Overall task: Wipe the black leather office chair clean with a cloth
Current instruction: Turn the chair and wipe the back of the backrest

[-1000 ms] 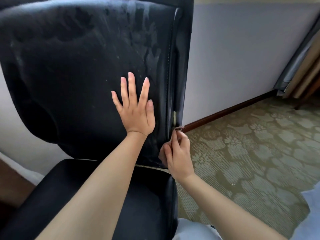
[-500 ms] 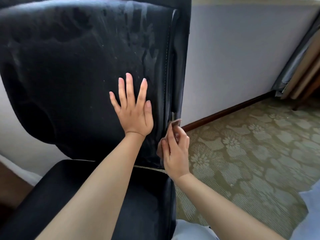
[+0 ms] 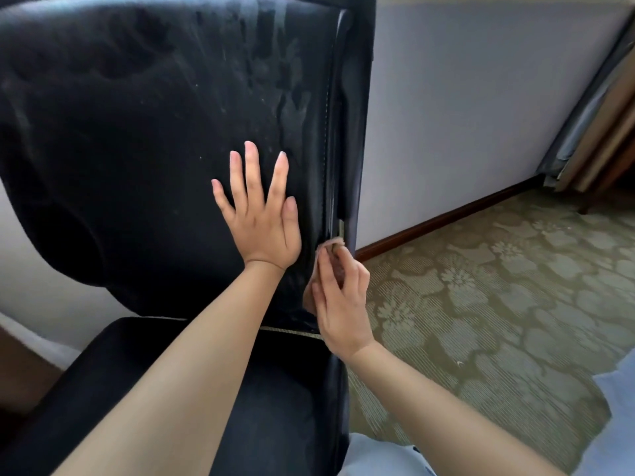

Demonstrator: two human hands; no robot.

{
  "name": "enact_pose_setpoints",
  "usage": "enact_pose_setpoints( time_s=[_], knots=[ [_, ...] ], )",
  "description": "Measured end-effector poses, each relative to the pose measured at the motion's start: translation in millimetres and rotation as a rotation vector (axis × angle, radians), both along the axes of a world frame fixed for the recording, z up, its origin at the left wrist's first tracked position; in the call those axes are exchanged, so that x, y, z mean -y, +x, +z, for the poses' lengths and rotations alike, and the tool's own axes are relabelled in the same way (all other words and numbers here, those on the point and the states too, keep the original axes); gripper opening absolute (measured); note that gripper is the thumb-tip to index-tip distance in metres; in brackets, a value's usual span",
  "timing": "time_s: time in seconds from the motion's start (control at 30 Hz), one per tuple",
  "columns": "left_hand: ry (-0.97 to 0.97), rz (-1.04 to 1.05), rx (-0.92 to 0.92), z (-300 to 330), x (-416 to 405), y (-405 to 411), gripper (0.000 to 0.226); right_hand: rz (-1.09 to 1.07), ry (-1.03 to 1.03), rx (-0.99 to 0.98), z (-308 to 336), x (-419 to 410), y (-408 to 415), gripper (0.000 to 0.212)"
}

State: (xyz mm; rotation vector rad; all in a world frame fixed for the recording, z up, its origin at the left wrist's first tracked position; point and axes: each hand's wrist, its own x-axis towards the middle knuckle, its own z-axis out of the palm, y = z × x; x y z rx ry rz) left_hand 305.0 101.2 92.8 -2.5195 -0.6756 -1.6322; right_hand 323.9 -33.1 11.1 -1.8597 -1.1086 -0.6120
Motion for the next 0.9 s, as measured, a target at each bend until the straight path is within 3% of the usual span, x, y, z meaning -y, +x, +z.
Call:
enact_pose_setpoints(
  time_s=[0.2,0.53,0.73,0.9],
  knots=[
    [-0.002,0.001,0.011,-0.6,-1.5,3.1,0.053,0.026,0.15,-0.207,41.1,-18.5,7.2,0.055],
    [0.011,0.017,0.007,-0.7,-0.7,2.1,0.054,0.073,0.007,-0.246,-26.5,11.0,-0.9,0.048],
    [0.005,0.005,0.016,-0.3,-1.0,3.3,0.054,0.136,0.252,-0.185,39.3,-11.2,7.9,0.042],
    [0.008,0.006,0.019,-0.1,0.0,2.2,0.053,0.132,0.149,-0.165,29.9,-9.8,5.8,0.045]
  ],
)
